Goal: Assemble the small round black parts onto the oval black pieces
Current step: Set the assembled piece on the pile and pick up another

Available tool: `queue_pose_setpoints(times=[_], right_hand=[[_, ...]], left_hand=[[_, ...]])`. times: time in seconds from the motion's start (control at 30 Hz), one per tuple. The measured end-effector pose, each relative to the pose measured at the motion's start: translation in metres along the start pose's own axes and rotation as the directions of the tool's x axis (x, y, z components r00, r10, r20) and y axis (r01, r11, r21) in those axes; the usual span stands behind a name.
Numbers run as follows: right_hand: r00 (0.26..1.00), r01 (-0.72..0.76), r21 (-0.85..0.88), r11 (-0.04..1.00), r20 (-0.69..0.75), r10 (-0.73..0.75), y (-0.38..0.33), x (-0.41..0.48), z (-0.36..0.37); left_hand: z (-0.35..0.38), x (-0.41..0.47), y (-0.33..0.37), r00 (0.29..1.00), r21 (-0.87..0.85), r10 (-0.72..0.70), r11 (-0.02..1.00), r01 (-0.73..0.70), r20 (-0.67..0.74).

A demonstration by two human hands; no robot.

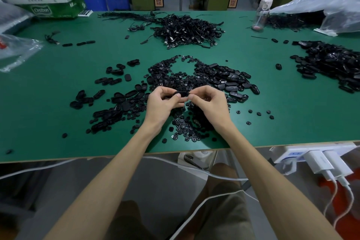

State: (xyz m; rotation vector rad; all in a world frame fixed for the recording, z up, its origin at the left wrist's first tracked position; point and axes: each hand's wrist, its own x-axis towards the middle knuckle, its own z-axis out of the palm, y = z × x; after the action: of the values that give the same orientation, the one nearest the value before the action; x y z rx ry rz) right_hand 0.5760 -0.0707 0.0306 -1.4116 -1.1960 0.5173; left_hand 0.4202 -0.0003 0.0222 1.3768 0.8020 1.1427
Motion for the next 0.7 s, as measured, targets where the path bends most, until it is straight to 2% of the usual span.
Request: queue_pose_setpoints(times=[0.23, 0.43, 0.7], right_hand=[[1.000, 0.011, 0.026, 1.000, 0.003, -0.011, 0.0023, 0.0008, -0.0002], [0.999, 0.042, -0.036, 0.998, -0.001, -0.042, 0.0016, 0.0009, -0.0012], [1.000, 0.006, 0.043, 0.999, 0.000, -0.006, 0.0008, 0.0003, -0.0008]], left_hand=[[-0.0017, 0.0004, 0.0002, 1.000, 0.027, 0.003, 1.000, -0.003, 0.004], [-0.0015, 0.0007, 0.0007, 1.000, 0.046, 0.001, 0.999, -0.001, 0.000], [-0.0025, 0.0008, -0.0010, 1.000, 0.088, 0.019, 0.996, -0.020, 0.009]])
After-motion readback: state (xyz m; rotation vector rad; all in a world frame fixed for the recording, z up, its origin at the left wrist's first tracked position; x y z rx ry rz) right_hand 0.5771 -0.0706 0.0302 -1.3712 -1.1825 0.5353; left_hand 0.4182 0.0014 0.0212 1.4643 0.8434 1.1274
